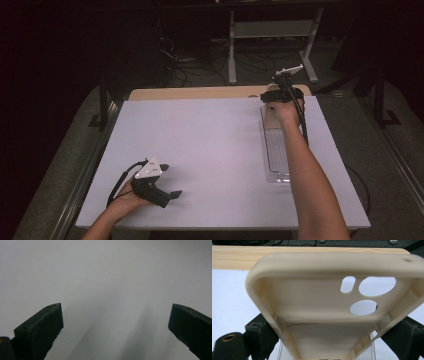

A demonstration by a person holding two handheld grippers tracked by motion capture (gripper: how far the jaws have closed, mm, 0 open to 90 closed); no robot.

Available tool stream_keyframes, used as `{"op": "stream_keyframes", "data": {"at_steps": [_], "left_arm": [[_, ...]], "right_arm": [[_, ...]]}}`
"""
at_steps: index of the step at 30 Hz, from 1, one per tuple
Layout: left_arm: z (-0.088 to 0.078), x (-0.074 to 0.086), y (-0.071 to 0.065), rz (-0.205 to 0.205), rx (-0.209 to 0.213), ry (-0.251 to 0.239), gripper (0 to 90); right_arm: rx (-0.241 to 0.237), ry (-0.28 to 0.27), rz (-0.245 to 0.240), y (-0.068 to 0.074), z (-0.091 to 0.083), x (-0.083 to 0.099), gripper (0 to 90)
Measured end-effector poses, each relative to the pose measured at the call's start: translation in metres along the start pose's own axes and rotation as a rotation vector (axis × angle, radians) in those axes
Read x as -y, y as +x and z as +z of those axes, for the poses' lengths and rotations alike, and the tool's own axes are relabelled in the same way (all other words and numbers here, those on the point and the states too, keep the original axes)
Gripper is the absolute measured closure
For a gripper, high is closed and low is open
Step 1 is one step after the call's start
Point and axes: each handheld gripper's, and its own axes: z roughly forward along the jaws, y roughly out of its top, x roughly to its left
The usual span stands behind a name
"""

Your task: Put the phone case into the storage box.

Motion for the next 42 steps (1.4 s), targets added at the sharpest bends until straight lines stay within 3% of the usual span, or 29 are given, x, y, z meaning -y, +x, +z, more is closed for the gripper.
{"op": "stream_keyframes", "data": {"at_steps": [12, 24, 35, 42], "left_arm": [[0.001, 0.0, 0.0, -0.004, 0.001, 0.001, 0.0], [0.001, 0.0, 0.001, 0.0, 0.002, 0.002, 0.0], [0.001, 0.0, 0.0, 0.002, 0.003, 0.006, 0.0], [0.001, 0.0, 0.0, 0.001, 0.005, 0.006, 0.0]], "right_arm": [[0.018, 0.009, -0.022, 0.005, 0.008, -0.006, 9.3], [0.028, 0.014, -0.002, 0.005, 0.016, -0.007, 9.0], [0.037, 0.054, -0.008, 0.004, 0.027, -0.004, 8.3], [0.026, 0.05, -0.008, 0.004, 0.027, -0.004, 8.0]]}}
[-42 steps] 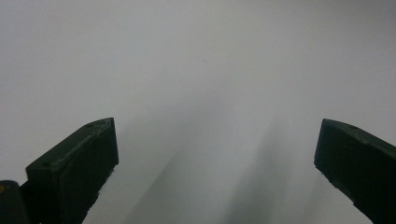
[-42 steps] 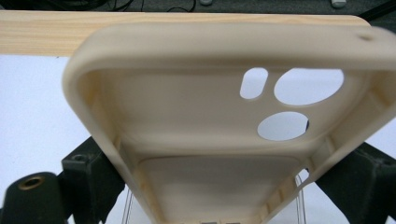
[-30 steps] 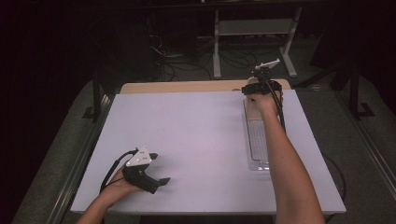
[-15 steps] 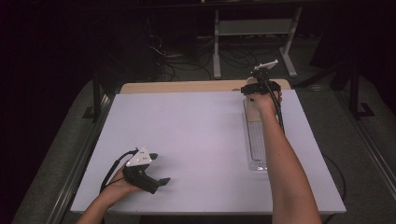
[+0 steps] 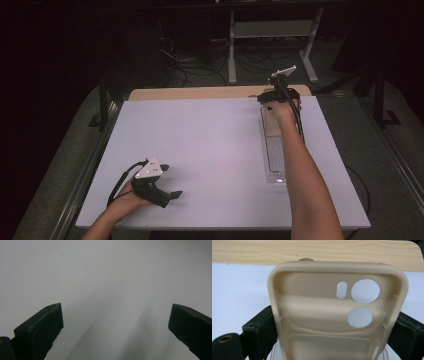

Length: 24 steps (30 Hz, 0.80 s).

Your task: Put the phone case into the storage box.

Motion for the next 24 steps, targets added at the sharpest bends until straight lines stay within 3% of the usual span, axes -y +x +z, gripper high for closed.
{"op": "stream_keyframes", "data": {"at_steps": [24], "left_arm": [[0.0002, 0.0002, -0.0006, -0.002, -0.001, 0.001, 0.0]], "right_arm": [[-0.037, 0.007, 0.01, -0.0052, -0.0019, -0.0008, 3.2]]}}
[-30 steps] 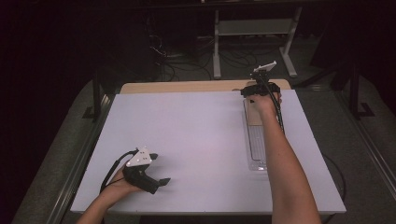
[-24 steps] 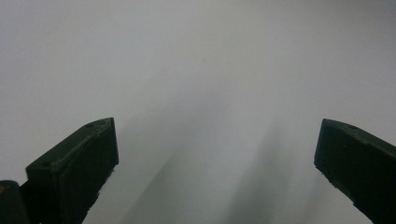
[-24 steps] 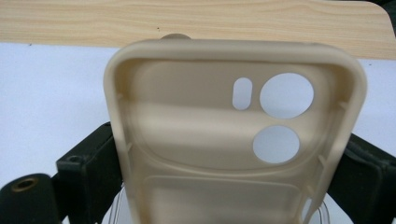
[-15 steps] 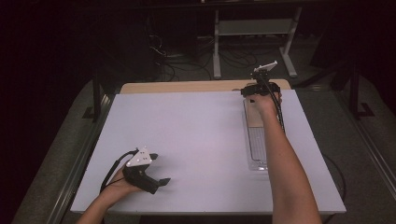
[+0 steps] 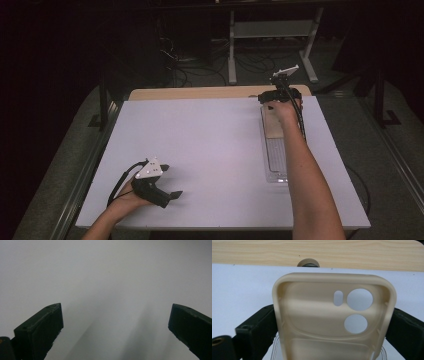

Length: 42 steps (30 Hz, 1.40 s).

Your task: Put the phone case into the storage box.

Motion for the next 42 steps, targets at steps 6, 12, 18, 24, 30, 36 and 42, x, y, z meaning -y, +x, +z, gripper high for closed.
{"op": "stream_keyframes", "data": {"at_steps": [6, 12, 18, 24, 30, 36, 42], "left_arm": [[0.0, 0.0, 0.0, 0.001, -0.001, 0.0, 0.0], [0.0, 0.0, 0.0, 0.001, -0.002, 0.0, 0.0], [0.0, -0.001, 0.001, 0.018, -0.007, -0.001, 0.0], [0.001, -0.002, 0.002, 0.003, -0.004, -0.004, 0.0], [0.002, -0.004, 0.002, 0.0, -0.008, -0.015, 0.0], [0.002, -0.004, 0.001, 0.0, -0.008, -0.013, 0.0], [0.001, -0.003, 0.001, 0.007, -0.009, -0.014, 0.0]], "right_arm": [[-0.016, 0.0, -0.013, -0.002, 0.0, 0.0, 0.4], [-0.044, -0.017, -0.022, -0.001, -0.005, 0.0, 0.0], [-0.051, -0.026, -0.045, 0.001, -0.013, 0.001, 0.0], [-0.058, -0.022, -0.065, 0.002, -0.022, 0.004, 0.0], [-0.096, -0.046, -0.089, 0.003, -0.032, 0.007, 0.0], [-0.108, -0.064, -0.104, 0.001, -0.041, 0.013, 0.0], [-0.127, -0.07, -0.129, 0.002, -0.044, 0.024, 0.0]]}}
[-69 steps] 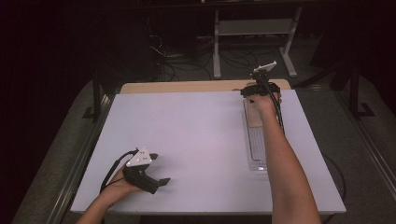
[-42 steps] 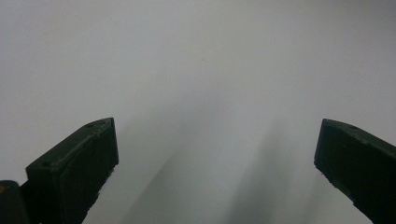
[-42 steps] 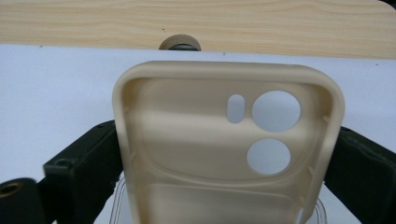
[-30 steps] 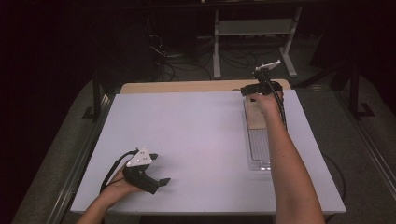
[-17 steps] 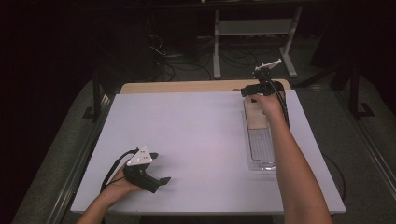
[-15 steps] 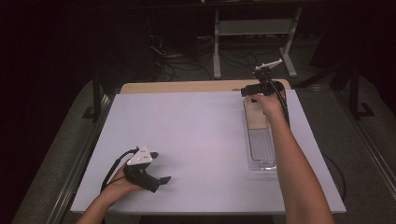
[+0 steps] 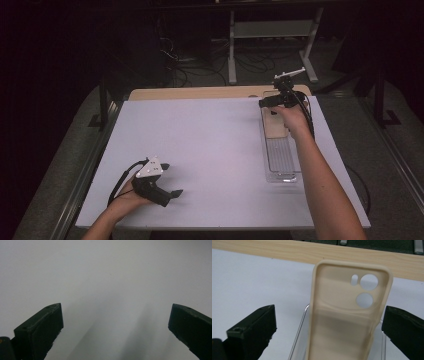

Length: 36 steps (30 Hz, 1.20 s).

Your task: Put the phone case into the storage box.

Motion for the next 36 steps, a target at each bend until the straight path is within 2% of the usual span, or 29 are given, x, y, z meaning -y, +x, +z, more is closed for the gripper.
{"op": "stream_keyframes", "data": {"at_steps": [4, 15, 16, 17, 20, 21, 26, 36], "left_arm": [[0.001, -0.001, 0.0, -0.013, 0.003, -0.015, 0.0], [0.002, -0.001, -0.001, -0.015, 0.007, -0.013, 0.0], [0.001, -0.001, 0.0, 0.002, 0.004, 0.0, 0.0], [0.002, -0.001, -0.001, -0.013, 0.007, -0.013, 0.0], [0.002, -0.001, -0.001, -0.013, 0.007, -0.013, 0.0], [0.001, -0.001, 0.0, 0.002, 0.004, 0.001, 0.0], [0.002, -0.001, -0.001, 0.0, 0.008, -0.006, 0.0], [0.001, 0.0, -0.002, 0.0, 0.007, -0.004, 0.0]], "right_arm": [[-0.014, -0.003, -0.005, 0.001, -0.002, 0.007, 0.0], [-0.063, -0.018, -0.034, 0.008, -0.013, 0.021, 0.0], [-0.067, -0.023, -0.046, 0.008, -0.014, 0.023, 0.0], [-0.071, -0.023, -0.052, 0.009, -0.014, 0.024, 0.0], [-0.087, -0.036, -0.074, 0.011, -0.017, 0.029, 0.0], [-0.092, -0.037, -0.08, 0.011, -0.017, 0.03, 0.0], [-0.106, -0.053, -0.112, 0.014, -0.021, 0.038, 0.0], [-0.141, -0.067, -0.141, 0.019, -0.032, 0.055, 0.0]]}}
